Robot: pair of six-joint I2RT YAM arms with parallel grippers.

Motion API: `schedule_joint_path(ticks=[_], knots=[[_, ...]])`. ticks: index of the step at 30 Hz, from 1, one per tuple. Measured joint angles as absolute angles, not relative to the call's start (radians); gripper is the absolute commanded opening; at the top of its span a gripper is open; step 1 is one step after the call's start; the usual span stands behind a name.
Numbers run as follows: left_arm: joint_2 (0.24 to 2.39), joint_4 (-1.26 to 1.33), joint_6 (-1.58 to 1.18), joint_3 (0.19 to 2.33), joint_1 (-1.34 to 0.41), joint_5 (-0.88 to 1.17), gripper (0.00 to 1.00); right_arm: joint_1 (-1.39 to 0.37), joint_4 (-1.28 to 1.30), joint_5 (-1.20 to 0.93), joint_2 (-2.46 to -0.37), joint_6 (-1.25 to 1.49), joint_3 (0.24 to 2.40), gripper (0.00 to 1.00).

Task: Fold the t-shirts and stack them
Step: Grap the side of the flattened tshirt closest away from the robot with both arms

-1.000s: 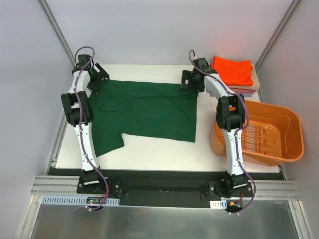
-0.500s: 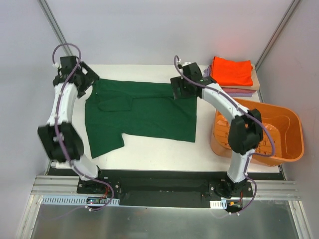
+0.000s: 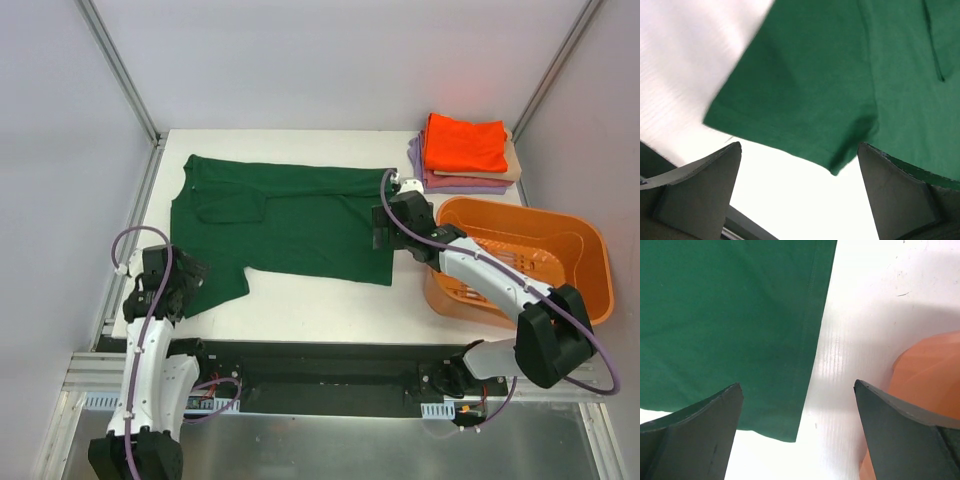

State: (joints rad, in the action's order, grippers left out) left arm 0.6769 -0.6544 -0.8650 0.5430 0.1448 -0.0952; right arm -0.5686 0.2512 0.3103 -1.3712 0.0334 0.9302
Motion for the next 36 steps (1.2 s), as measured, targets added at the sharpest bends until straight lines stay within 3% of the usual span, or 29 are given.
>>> schedule_joint_path(ticks=[10, 15, 21, 24, 28, 36], knots=[[0.766, -0.720, -0.988, 0.452, 0.145, -0.200, 0.80, -0.567, 0.173, 0.266, -1.339, 0.068, 0.913, 0.96], [0.816, -0.698, -1.013, 0.411, 0.145, -0.248, 0.64, -0.567, 0.166, 0.236, -1.340, 0.068, 0.913, 0.96], [0.839, -0.567, -1.015, 0.388, 0.145, -0.264, 0.59, -0.567, 0.160, 0.218, -1.360, 0.067, 0.913, 0.96], [0.864, -0.508, -1.015, 0.387, 0.145, -0.268, 0.40, -0.567, 0.160, 0.203, -1.369, 0.068, 0.913, 0.96], [0.900, -0.450, -1.014, 0.384, 0.146, -0.265, 0.01, -0.567, 0.160, 0.193, -1.370, 0.068, 0.913, 0.96], [0.832, -0.424, -1.005, 0.344, 0.146, -0.236, 0.00, -0.593, 0.162, 0.125, -1.370, 0.023, 0.913, 0.96]])
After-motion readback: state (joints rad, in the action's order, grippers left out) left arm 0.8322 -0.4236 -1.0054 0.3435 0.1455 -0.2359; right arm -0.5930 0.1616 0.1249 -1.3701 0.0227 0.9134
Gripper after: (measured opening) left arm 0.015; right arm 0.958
